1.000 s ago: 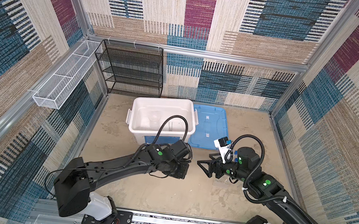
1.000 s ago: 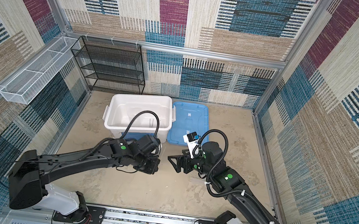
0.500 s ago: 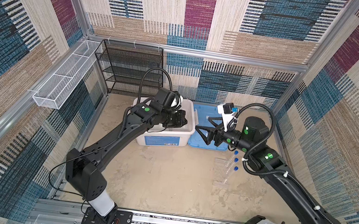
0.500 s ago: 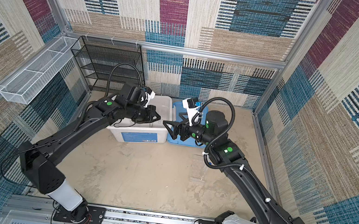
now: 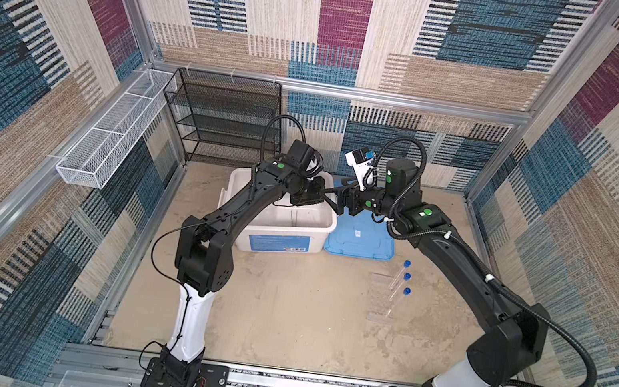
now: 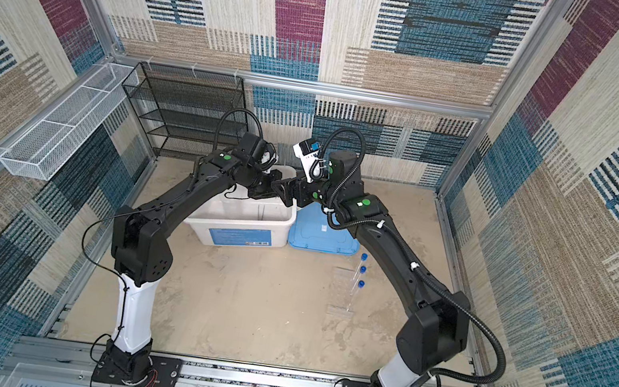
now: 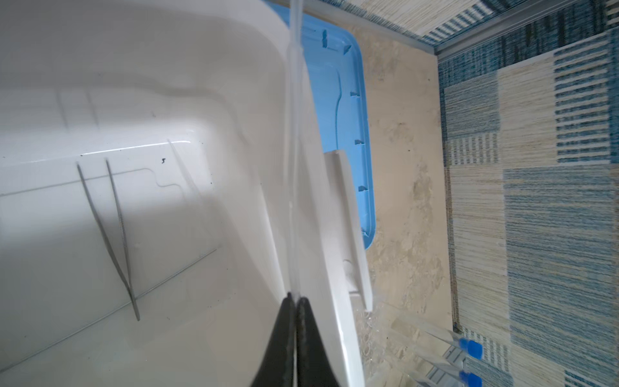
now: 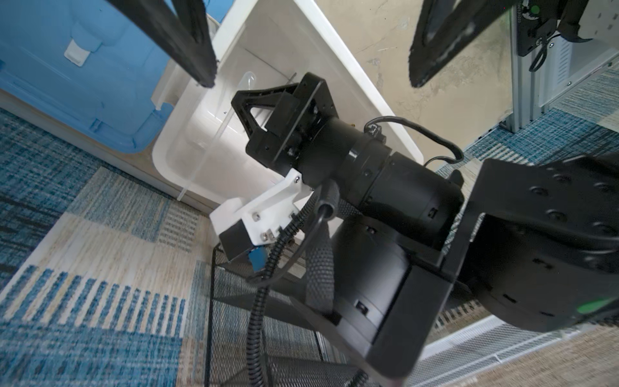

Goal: Organize the chemistry lab equipment
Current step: 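Lift the second pipette and carry it over the white bin, then lower the held pipette into the white bin with the left gripper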

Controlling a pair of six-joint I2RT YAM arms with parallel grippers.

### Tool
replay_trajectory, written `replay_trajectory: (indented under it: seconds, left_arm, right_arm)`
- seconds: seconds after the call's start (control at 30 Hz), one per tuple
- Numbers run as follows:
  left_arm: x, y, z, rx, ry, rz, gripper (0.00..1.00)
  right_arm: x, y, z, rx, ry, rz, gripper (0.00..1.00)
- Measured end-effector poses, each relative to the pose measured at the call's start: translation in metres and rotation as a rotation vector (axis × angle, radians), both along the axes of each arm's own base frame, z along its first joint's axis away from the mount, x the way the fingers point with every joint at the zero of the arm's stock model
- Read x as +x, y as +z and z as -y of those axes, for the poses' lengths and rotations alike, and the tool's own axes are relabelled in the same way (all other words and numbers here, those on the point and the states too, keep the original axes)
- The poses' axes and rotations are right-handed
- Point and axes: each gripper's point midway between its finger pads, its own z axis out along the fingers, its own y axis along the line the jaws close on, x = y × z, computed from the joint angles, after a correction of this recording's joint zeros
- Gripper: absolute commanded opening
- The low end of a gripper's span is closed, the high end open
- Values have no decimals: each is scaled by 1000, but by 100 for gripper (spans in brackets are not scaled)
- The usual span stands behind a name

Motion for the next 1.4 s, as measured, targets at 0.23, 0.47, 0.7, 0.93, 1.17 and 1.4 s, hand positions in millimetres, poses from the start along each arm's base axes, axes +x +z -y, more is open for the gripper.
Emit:
replay_trajectory:
  seconds: [0.23,0.47,0.7,0.93,1.17,1.4]
  left_arm:
    - [4,-56,-2,35,9,-89,7]
    - [6,-95,-4,53,20,-139,7]
    - [8,-109,-3,51,28,-152,11]
    - [7,-132,-5,75,26,-190,20]
    - [9,-137,-8,103,25,-181,24]
    - [8,-139,-8,114,10,-181,38]
  right_arm:
    - [22,-42,-5,-99,-14,-67,89]
    - [20,-57,-1,-127,-20,-77,87]
    - [32,-76,1,-174,-55,-79,83]
    - [31,-84,7,-190,-76,-79,82]
    - [22,-77,12,-164,-81,-43,83]
    - [21,-69,13,-149,-83,-18,83]
